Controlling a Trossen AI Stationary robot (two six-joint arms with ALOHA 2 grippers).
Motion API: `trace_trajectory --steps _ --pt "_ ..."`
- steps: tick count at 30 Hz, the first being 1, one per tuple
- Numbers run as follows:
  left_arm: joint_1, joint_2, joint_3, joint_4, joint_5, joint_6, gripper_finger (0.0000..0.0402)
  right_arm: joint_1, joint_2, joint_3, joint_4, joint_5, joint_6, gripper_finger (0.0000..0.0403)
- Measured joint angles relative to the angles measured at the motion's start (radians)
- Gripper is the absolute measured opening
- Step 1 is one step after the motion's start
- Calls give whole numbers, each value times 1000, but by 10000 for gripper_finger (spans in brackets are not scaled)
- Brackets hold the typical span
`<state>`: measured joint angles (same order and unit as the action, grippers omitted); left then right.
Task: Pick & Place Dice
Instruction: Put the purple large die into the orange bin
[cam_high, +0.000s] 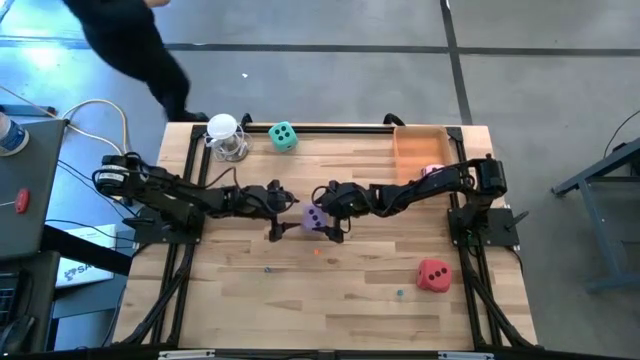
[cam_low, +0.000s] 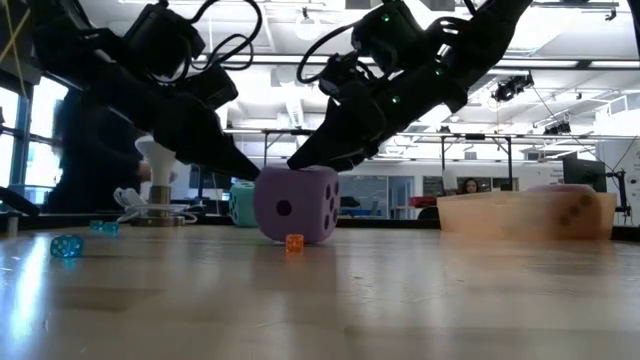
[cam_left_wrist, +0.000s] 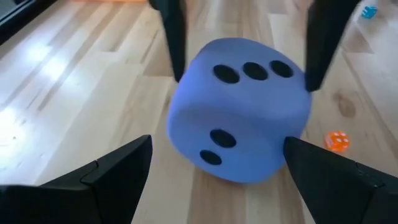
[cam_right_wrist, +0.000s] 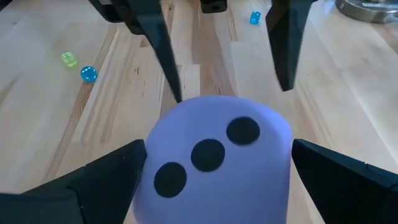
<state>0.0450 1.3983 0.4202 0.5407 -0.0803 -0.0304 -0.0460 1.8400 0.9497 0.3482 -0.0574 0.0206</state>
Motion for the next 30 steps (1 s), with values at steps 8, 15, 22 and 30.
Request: trace_trajectory --steps 8,15,22,30 --pt "12 0 0 2 3 -13 353 0 0 0 -2 5 25 398" --pt "12 0 0 18 4 -26 353 0 0 0 -3 3 39 398" --pt "11 0 0 21 6 -49 353 0 2 -1 16 30 25 398" --pt "-7 0 0 33 133 -41 353 0 2 -1 22 78 12 398"
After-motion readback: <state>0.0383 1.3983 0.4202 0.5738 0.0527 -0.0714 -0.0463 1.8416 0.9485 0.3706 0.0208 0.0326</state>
